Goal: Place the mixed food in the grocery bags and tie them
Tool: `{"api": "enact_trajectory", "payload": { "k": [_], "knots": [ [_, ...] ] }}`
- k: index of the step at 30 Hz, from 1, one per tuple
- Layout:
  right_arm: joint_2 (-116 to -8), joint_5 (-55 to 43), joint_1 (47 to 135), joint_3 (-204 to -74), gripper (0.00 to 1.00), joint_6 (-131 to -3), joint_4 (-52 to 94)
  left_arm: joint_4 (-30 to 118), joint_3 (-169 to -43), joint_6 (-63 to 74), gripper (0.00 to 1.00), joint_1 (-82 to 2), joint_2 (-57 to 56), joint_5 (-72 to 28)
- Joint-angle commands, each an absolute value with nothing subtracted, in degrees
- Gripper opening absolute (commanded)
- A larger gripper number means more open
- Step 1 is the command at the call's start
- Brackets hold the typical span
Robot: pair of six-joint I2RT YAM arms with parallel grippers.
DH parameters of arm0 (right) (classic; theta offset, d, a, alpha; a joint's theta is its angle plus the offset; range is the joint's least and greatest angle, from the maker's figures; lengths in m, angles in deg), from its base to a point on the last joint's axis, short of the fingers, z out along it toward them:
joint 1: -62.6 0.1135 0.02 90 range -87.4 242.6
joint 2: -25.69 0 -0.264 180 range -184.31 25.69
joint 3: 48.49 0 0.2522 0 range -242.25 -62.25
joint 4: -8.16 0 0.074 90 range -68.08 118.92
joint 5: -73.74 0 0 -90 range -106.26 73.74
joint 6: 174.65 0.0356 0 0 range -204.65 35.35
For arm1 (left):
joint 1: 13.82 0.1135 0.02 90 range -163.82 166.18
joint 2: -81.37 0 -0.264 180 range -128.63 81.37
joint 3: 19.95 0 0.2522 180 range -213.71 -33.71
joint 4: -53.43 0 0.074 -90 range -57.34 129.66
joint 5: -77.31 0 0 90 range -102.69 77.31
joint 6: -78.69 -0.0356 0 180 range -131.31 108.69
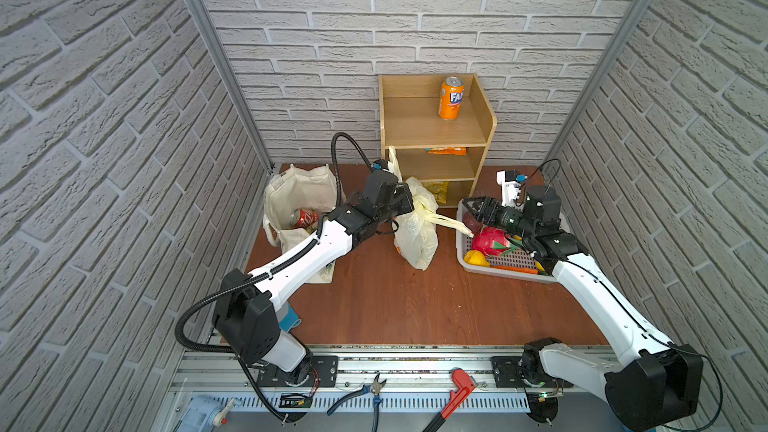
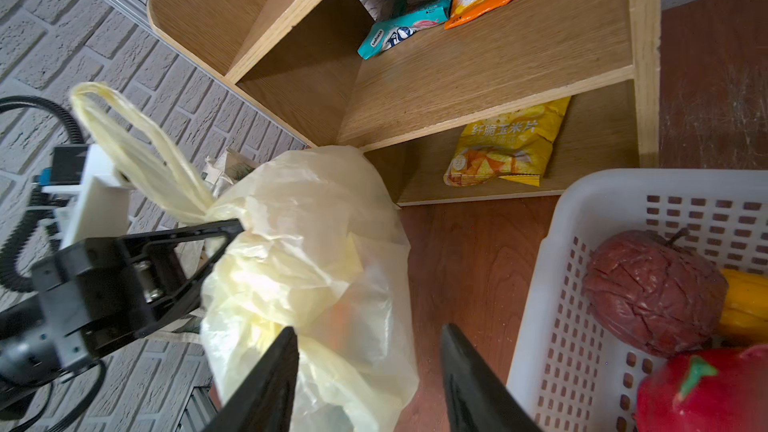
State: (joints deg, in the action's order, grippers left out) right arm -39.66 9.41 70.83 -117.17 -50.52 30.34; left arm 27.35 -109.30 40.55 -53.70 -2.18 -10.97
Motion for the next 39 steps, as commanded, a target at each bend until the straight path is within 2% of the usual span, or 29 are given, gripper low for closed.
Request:
{"api": "enact_trajectory", "payload": {
  "k": [1,11,20,26,31,39],
  "knots": [
    [-38.55,8.53,70.6,-116.83,0.56,-49.71,29.7,25.8,-111.14,38.43,0.0,-53.74,2.73,-12.35],
    [-40.97,11.53,70.83,-117.42,0.55,-48.24,28.84,20.86,-114.04,38.82,0.0,-49.85,11.68,-17.33],
    [-46.63,9.64,80.3,-122.15,0.55,-48.17,30.93,13.86,-127.2,35.63,0.0,-34.01,12.45,-26.43],
    [-55.99,7.25,89.85,-132.62,0.56,-47.67,33.67,13.47,-133.93,35.28,0.0,-21.47,10.46,-31.65],
    [-66.28,7.14,97.34,-144.31,0.56,-46.85,34.63,17.66,-134.39,38.8,0.0,-11.35,9.95,-35.09],
    [-81.97,7.28,105.07,-162.32,0.58,-47.3,36.67,21.2,-134.25,42.44,0.0,-1.47,9.56,-37.96]
  ]
}}
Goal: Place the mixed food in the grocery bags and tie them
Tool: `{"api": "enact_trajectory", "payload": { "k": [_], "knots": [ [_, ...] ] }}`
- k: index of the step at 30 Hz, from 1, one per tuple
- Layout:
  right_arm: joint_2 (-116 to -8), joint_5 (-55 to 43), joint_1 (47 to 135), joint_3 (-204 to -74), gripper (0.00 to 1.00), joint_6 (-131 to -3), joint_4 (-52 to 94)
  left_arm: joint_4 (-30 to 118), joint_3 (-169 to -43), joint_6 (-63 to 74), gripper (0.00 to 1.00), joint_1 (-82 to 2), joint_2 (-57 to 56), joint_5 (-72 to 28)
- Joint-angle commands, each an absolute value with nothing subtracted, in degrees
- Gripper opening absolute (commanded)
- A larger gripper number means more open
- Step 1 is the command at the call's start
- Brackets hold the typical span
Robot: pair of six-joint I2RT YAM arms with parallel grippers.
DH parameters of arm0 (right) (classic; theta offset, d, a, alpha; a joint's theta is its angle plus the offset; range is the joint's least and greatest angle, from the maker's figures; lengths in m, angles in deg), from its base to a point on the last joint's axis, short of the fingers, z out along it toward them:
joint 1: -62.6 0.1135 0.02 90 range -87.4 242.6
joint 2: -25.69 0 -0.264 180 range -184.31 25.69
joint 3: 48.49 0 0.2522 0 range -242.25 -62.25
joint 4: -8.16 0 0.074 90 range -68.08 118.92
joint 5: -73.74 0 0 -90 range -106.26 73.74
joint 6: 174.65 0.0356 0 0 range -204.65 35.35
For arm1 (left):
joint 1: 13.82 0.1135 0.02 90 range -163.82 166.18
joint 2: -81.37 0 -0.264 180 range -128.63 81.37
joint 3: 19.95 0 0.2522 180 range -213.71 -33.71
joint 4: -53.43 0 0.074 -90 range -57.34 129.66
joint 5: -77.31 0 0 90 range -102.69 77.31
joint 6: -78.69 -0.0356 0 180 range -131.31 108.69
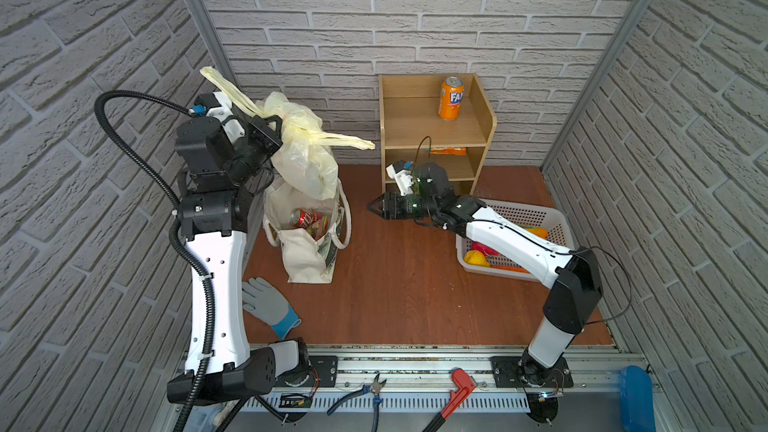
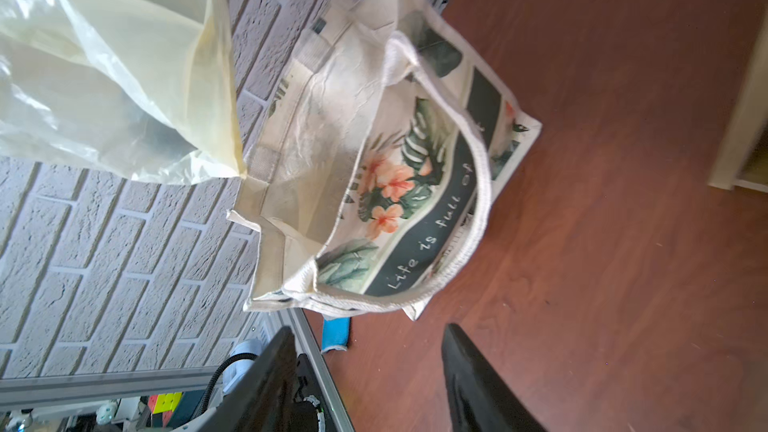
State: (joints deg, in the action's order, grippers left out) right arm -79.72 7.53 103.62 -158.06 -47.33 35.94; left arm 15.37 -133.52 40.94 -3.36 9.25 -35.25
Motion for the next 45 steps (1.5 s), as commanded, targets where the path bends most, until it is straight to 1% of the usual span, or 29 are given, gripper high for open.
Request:
{"api": "enact_trajectory", "payload": {
  "k": [1,5,12,14,15,16,17,18,19,23,31,39,45],
  "knots": [
    [-83.62,7.36,105.62,-164.08,0.59,-47.27,36.72,21.45,-134.02,42.8,0.0,-0.76,9.64,-38.35],
    [-89.83,7.14,107.14,-171.22,0.6,-47.64,38.4,21.95,-133.47,43.08,0.0,0.66,9.91,-38.95],
    [-99.25,6.58,108.21,-183.42,0.6,-48.34,43.52,23.58,-130.78,44.32,0.0,0.76,10.48,-40.1],
    [-101.93,6.49,108.22,-186.99,0.58,-48.78,45.7,23.9,-130.2,44.49,0.0,0.72,10.74,-40.67],
    [-103.06,6.71,108.18,-188.86,0.48,-49.3,47.03,23.69,-130.02,44.34,0.0,0.73,10.74,-40.93],
    [-103.62,7.05,108.14,-190.28,0.3,-50.04,48.16,23.43,-129.87,44.12,0.0,0.72,10.92,-41.23],
    [-103.44,7.16,108.13,-190.8,0.19,-50.67,48.88,23.13,-129.75,43.78,0.0,0.76,11.04,-41.52],
    [-102.69,7.05,108.13,-190.84,0.09,-51.63,49.58,22.61,-129.75,43.39,0.0,0.7,11.24,-42.04],
    [-101.74,6.73,108.06,-190.78,0.06,-52.81,50.64,22.25,-129.64,42.98,0.0,0.7,11.38,-42.61],
    [-97.47,6.59,107.45,-188.94,0.06,-56.96,53.16,21.78,-128.72,42.39,0.0,0.73,11.76,-46.2],
    [-92.69,10.33,104.66,-186.27,0.05,-64.24,58.91,20.15,-125.26,40.29,0.0,0.7,13.01,-51.83],
    [-90.62,11.73,103.3,-182.89,0.06,-65.72,59.3,18.9,-121.66,38.5,0.0,-0.89,13.61,-54.12],
    [-88.05,11.95,102.43,-179.4,0.06,-65.27,57.66,16.19,-119.83,35.88,0.0,-4.74,14.26,-53.04]
  ]
}}
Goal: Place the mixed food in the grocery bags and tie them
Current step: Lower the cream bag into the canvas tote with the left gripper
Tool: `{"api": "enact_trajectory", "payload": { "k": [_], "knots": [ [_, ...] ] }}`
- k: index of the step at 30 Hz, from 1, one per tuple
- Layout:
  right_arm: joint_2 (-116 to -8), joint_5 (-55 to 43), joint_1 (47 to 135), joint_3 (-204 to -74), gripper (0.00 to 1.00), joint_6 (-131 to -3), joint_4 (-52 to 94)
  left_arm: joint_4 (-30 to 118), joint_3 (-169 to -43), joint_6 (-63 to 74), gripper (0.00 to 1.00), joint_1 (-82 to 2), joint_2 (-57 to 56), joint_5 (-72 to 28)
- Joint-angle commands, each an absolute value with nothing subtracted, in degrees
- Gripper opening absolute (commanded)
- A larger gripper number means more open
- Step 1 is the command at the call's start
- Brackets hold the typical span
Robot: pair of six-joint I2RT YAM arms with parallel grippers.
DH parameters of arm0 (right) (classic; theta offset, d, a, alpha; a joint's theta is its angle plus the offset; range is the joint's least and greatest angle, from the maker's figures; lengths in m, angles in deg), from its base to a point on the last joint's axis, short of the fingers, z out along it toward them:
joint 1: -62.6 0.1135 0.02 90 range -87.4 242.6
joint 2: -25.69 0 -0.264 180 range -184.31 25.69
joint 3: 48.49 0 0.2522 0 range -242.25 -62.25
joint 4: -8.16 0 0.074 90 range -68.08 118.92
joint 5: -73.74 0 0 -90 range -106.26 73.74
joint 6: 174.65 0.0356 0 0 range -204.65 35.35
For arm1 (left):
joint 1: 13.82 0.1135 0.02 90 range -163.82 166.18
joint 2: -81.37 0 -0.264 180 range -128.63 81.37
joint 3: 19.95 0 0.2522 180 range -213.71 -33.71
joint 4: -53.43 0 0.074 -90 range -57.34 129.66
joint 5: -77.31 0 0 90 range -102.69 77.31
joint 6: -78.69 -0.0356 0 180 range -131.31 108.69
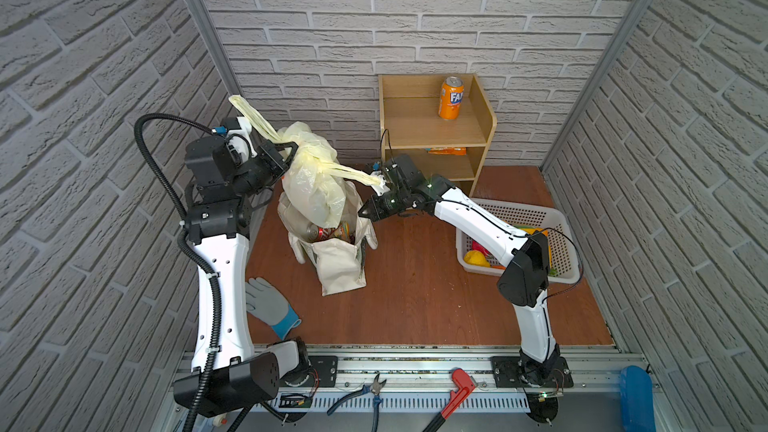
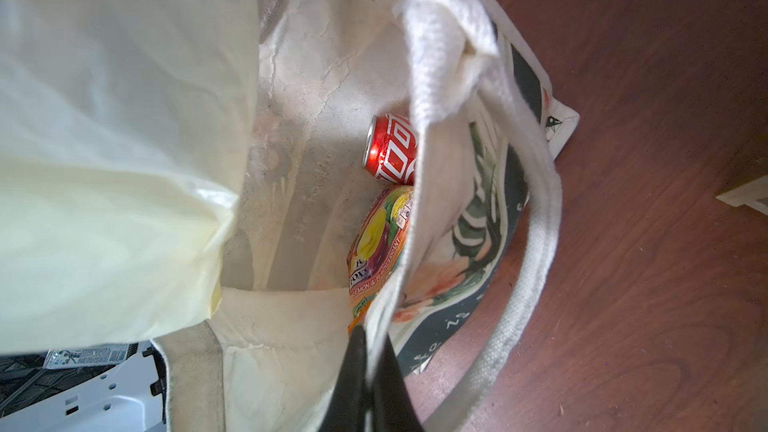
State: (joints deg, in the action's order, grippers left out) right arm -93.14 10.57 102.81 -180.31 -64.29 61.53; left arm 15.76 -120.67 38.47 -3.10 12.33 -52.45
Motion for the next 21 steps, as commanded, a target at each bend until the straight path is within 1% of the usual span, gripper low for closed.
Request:
{"api": "enact_trajectory", "payload": {
  "k": [1,2,5,7,12,17,21],
  "knots": [
    [-88.04,12.04,102.26,-178.81,0.05,-65.14,57.31,15.5,-119.41,35.25,0.0,-5.72,14.47,-52.65],
    [-86.04,11.91,102.17,-178.15,0.05,-65.05,57.02,14.83,-119.03,34.73,0.0,-6.6,14.67,-52.28],
    [-84.76,11.87,101.89,-176.32,0.06,-64.79,56.24,12.41,-117.59,32.75,0.0,-9.5,15.35,-50.41],
    [-83.97,11.82,101.66,-175.17,0.05,-64.62,55.72,9.56,-116.72,30.65,0.0,-11.31,16.03,-47.48],
    [-82.6,11.78,101.06,-172.6,0.06,-64.09,54.14,3.86,-115.13,26.6,0.0,-13.05,16.75,-42.22],
    [-81.3,11.73,100.84,-170.7,0.06,-63.86,53.11,-4.67,-116.63,19.43,0.0,-16.18,14.68,-34.7],
    [-80.55,11.69,100.76,-169.33,0.05,-63.45,52.17,-8.29,-117.13,15.37,0.0,-18.85,11.97,-29.98]
  ]
}}
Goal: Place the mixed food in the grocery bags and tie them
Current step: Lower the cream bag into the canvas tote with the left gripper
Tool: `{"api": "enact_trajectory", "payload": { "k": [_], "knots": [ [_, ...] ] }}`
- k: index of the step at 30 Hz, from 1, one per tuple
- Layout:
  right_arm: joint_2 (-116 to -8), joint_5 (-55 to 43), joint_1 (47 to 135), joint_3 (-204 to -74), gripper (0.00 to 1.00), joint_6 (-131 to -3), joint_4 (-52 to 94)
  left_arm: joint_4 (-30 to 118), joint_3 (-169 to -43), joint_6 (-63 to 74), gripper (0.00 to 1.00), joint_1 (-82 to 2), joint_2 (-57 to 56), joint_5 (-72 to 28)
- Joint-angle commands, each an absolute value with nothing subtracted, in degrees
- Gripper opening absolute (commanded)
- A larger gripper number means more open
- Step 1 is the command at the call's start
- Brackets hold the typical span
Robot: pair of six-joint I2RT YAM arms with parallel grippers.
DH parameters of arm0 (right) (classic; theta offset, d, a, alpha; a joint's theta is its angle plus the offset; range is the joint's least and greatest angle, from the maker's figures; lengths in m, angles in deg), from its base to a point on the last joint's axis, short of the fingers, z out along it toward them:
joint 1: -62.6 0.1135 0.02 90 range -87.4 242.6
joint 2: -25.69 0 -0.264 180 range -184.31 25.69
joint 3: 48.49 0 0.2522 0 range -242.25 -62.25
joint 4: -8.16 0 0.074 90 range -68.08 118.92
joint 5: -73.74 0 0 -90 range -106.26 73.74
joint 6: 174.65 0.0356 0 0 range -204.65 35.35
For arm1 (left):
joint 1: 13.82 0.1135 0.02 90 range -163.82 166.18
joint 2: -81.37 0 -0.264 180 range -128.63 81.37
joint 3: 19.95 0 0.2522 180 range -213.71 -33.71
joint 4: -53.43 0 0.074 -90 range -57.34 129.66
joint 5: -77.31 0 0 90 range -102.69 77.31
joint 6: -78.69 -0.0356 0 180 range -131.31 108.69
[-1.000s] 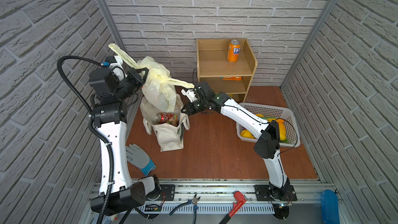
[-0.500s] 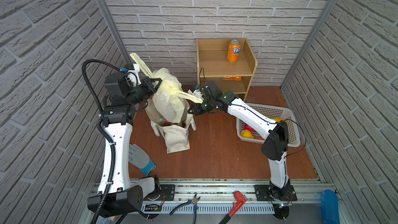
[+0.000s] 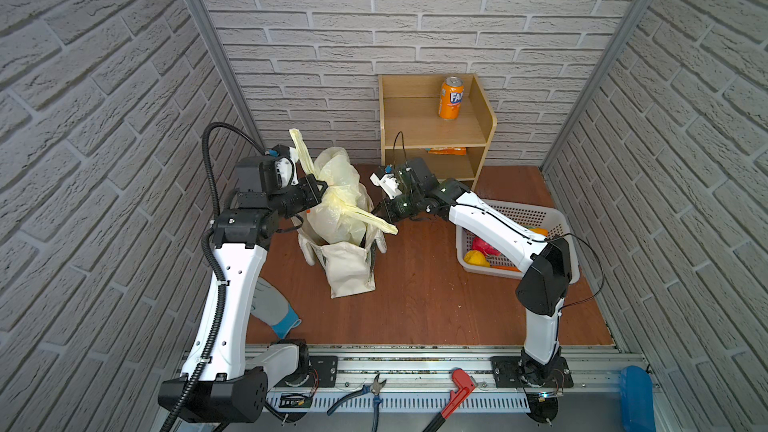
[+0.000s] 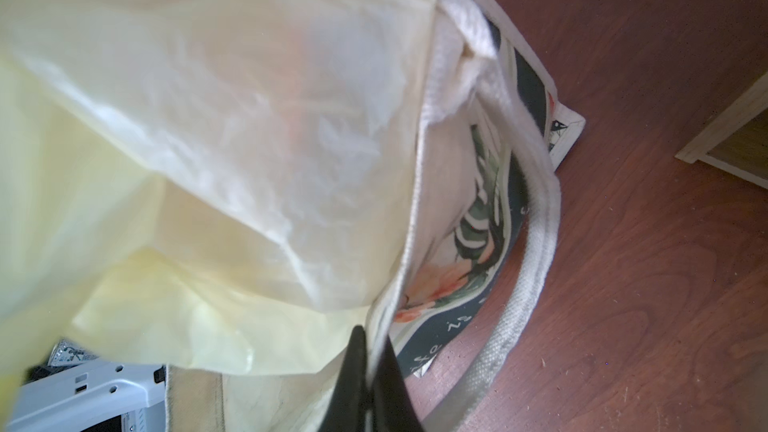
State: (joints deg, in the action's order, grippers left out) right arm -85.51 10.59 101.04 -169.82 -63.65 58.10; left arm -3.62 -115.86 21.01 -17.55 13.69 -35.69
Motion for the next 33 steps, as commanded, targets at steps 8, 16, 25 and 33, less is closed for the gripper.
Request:
{"api": "enact_trajectory", "payload": {
  "k": [8,16,25,33],
  "knots": [
    [-80.18,11.78,100.53,-168.09,0.06,-62.99,50.92,-15.58,-118.66,8.94,0.0,-25.71,7.06,-22.28],
    [-79.98,11.95,100.06,-166.83,0.06,-62.37,49.57,-18.07,-118.13,11.24,0.0,-26.64,13.26,-24.17],
    [-79.52,11.87,99.7,-165.36,0.06,-61.73,48.31,-18.6,-120.46,15.07,0.0,-27.33,17.96,-28.49],
    [-79.58,12.12,99.43,-164.93,0.05,-61.27,47.58,-16.77,-118.27,12.54,0.0,-26.62,13.25,-24.55]
  ]
}}
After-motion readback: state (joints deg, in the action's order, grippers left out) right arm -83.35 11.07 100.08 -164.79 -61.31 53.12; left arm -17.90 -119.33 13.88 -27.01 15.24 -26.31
